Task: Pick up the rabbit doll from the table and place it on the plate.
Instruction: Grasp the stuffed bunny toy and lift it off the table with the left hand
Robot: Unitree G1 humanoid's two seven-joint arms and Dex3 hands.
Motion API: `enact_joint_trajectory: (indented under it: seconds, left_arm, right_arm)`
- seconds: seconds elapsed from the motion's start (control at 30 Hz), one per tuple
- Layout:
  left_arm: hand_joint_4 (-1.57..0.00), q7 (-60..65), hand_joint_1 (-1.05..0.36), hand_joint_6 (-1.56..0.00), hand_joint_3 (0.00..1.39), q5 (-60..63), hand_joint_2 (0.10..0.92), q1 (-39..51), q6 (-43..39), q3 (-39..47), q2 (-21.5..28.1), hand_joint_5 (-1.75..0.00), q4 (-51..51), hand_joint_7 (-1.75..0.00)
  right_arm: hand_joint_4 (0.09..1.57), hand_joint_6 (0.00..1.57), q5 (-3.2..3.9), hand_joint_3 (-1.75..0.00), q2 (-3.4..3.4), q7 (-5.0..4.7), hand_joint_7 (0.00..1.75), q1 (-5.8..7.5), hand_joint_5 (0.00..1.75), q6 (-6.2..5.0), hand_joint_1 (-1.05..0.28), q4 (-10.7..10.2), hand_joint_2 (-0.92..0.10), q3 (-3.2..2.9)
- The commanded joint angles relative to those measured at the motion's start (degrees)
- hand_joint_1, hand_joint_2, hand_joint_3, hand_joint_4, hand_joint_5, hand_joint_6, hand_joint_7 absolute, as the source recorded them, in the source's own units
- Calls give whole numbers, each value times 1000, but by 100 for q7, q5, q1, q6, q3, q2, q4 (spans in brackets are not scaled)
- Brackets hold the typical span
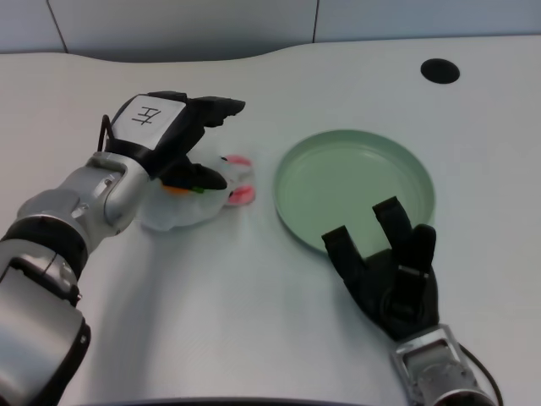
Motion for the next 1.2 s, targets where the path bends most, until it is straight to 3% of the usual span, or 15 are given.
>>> enact_joint_trajectory:
  seconds: [0.03, 0.23, 0.33, 0.53, 0.7, 0.9, 1.0, 1.07, 1.17, 1.2]
  left_arm:
    - [-98, -87, -1029, -128, 149, 151, 919, -105, 228, -165, 95, 0, -45, -2]
    - [-59, -225, -1048, -70, 211, 228, 921, -96, 439, -290, 81, 0, -23, 0]
    - [-33, -276, -1048, -33, 241, 287, 921, -95, 515, -378, 72, 0, 5, 0]
    - [-11, -319, -1048, -2, 274, 296, 921, -98, 556, -421, 70, 0, 8, 0]
    - [-65, -966, -1038, -6, 72, 92, 915, 38, 655, -272, -88, -23, 110, -1]
    - [-59, -1144, -1031, -33, 41, 225, 921, 138, 864, -419, -161, -16, 164, -11]
    - [-94, -1059, -963, -73, 21, 320, 904, 224, 932, -520, -201, -30, 189, -22]
    - [-154, -1013, -834, -95, 5, 351, 872, 282, 963, -560, -231, -54, 208, -23]
    - [-187, -974, -770, -112, 1, 360, 856, 305, 971, -583, -241, -60, 217, -19]
    - [-190, -846, -766, -114, 0, 426, 855, 342, 1022, -647, -256, -58, 230, -18]
  right_arm:
    - [903, 699, 48, -28, 68, -18, 1746, 216, 1746, 83, -475, 106, -910, -28]
    - [914, 718, 46, -22, 44, 78, 1746, 222, 1746, 82, -473, 116, -907, -28]
    - [921, 753, 49, -16, 21, 37, 1746, 226, 1746, 178, -463, 92, -899, -23]
    - [922, 761, 50, -15, 23, 27, 1746, 233, 1746, 196, -460, 76, -900, -31]
    - [919, 734, 86, -19, 79, 76, 1746, 269, 1746, 121, -466, 47, -913, -69]
    - [911, 703, 142, -18, 142, 67, 1746, 328, 1746, 125, -448, -9, -917, -90]
    - [921, 733, 178, -7, 159, 30, 1746, 363, 1746, 159, -448, -48, -899, -77]
    - [919, 722, 190, -21, 174, 80, 1746, 392, 1746, 123, -443, -80, -915, -55]
    - [914, 711, 209, -31, 182, 106, 1746, 408, 1746, 109, -441, -104, -920, -31]
    - [913, 709, 204, -32, 192, 59, 1746, 421, 1746, 89, -441, -131, -921, -19]
